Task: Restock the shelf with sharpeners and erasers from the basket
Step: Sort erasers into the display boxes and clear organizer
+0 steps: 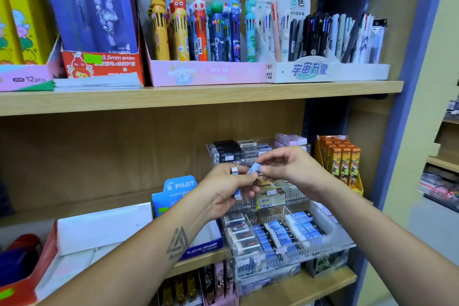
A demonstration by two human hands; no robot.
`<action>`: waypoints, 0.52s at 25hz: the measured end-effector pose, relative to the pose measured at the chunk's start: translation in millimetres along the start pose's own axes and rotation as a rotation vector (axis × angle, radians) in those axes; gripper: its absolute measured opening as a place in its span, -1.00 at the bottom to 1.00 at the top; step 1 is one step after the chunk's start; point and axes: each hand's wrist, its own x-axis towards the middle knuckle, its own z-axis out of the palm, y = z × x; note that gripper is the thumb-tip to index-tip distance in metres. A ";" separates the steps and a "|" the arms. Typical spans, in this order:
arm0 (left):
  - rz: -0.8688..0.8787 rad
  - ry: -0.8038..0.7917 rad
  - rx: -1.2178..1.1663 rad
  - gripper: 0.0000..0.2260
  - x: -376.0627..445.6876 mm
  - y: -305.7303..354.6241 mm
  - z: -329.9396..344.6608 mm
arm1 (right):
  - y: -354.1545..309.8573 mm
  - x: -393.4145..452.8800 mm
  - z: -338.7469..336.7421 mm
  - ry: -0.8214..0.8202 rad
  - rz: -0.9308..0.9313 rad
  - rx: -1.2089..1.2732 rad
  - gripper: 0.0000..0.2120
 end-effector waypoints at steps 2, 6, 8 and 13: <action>0.014 0.021 -0.013 -0.95 -1.9 0.2 3.6 | 3.7 -10.9 -9.7 0.009 0.035 0.088 -0.81; 0.107 0.076 0.109 -0.87 -2.6 6.8 14.3 | -3.8 -17.1 -14.8 -0.048 0.020 -0.172 -0.85; 0.126 0.101 0.121 -0.85 2.9 13.9 18.4 | -8.1 -2.5 -18.8 0.051 -0.034 -0.413 -0.89; 0.124 0.252 0.179 -0.96 31.6 42.3 15.3 | 4.3 62.5 -40.3 0.419 -0.029 -0.861 -0.88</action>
